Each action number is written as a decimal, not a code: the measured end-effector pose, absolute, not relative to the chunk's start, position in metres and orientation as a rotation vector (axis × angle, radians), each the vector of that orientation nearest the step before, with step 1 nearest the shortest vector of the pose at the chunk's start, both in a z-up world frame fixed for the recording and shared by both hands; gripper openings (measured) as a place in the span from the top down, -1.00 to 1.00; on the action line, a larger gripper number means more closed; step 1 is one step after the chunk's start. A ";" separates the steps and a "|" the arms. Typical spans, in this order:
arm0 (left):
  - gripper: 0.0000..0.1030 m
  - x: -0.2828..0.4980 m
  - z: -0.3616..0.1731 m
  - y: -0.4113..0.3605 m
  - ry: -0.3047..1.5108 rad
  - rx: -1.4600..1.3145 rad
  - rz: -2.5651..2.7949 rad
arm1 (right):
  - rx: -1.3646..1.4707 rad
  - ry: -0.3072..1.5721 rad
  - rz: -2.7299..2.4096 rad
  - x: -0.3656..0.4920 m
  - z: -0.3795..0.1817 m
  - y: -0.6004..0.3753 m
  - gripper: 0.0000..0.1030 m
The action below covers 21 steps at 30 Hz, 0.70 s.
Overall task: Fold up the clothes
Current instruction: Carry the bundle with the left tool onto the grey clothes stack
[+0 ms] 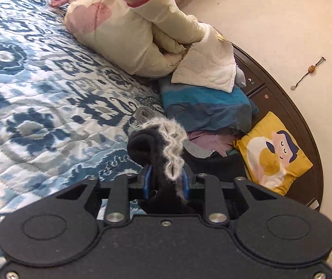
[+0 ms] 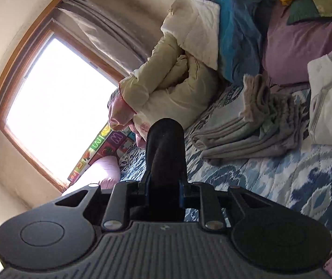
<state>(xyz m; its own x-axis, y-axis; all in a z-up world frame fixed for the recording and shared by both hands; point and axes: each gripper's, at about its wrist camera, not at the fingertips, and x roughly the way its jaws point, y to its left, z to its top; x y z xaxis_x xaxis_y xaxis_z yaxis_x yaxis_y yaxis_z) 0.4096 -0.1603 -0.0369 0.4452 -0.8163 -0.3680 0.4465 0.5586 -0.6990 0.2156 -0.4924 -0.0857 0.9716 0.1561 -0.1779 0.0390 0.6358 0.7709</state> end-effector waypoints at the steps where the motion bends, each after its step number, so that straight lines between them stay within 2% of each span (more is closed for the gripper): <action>1: 0.53 0.427 -0.032 -0.174 0.747 -0.546 -0.860 | 0.889 0.208 0.043 0.220 -0.082 -0.505 0.54; 7: 0.53 0.507 -0.003 -0.252 0.681 -0.509 -1.009 | 0.924 0.043 -0.097 0.247 -0.066 -0.566 0.54; 12: 0.54 0.574 -0.010 -0.317 0.666 -0.445 -0.945 | 0.997 -0.031 -0.261 0.281 -0.101 -0.584 0.54; 13: 0.52 0.585 -0.020 -0.329 0.674 -0.415 -0.861 | 1.013 -0.037 -0.289 0.288 -0.109 -0.587 0.53; 14: 0.28 0.593 -0.031 -0.338 0.699 -0.382 -0.775 | 1.034 -0.009 -0.293 0.296 -0.118 -0.588 0.52; 16: 0.23 0.592 -0.056 -0.344 0.754 -0.333 -0.653 | 1.073 0.046 -0.300 0.310 -0.135 -0.591 0.58; 21: 0.20 0.519 -0.067 -0.326 0.517 -0.270 -0.737 | 1.128 0.149 -0.310 0.327 -0.163 -0.596 0.40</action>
